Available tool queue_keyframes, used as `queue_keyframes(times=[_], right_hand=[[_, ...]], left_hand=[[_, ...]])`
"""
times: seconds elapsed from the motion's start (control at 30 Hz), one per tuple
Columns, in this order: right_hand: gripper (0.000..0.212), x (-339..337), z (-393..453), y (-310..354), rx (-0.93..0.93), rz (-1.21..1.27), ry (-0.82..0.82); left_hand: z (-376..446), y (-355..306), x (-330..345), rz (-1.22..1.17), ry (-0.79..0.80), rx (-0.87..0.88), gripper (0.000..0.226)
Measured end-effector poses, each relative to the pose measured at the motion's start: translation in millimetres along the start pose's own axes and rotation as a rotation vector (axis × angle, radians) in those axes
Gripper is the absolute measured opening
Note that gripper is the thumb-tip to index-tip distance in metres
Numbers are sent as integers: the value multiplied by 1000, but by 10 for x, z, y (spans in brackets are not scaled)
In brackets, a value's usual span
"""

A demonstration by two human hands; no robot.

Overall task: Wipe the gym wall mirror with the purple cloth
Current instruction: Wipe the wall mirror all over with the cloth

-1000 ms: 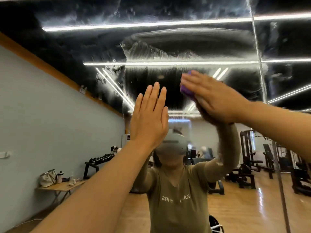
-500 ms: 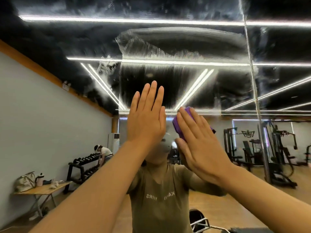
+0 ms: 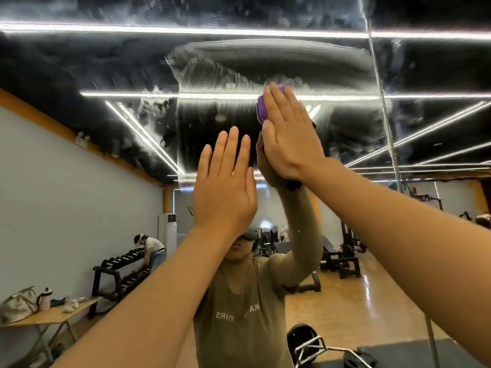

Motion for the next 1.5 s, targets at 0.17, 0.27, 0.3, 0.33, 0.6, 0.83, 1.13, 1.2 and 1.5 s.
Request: queue_keyframes(times=[0.17,0.27,0.3,0.33,0.6,0.83,1.13,1.2,1.5], right_hand=[[61,241,-894,-27,-100,53,-24],[61,368,-1517,-76,-163,-22,48],[61,390,-1654,-91,-194,-60,70],[60,399,-1738,-112,-221,-94,92],[58,258,-1091,-166,-205,-101,18],[65,-51,-33,-192,-33,-53,-32],[58,339,-1494,-323,-418,-200,32],[58,304,-1485,-409,-491,-231,90],[66,-245,-195,-796,-205,-90,18]], left_hand=[[10,2,-18,-8,15,0,60],[0,3,-23,-4,20,-4,60],[1,5,-24,-5,24,-6,60],[-1,2,-25,-7,28,-8,60],[-13,-23,-26,-8,18,-11,59],[5,-8,-34,11,30,-8,60],[-2,-33,-90,38,105,-40,62],[12,-70,-136,37,130,-49,65],[33,-288,-164,-66,147,-153,63]])
Point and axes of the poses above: each hand's wrist, its own z-axis towards the middle knuckle, its own x-axis out of the palm, y = z × x, the point moved 3 cm from there along z, towards the middle knuckle, and after that the axes turned 5 degrees about y, right-handed, at the moved point
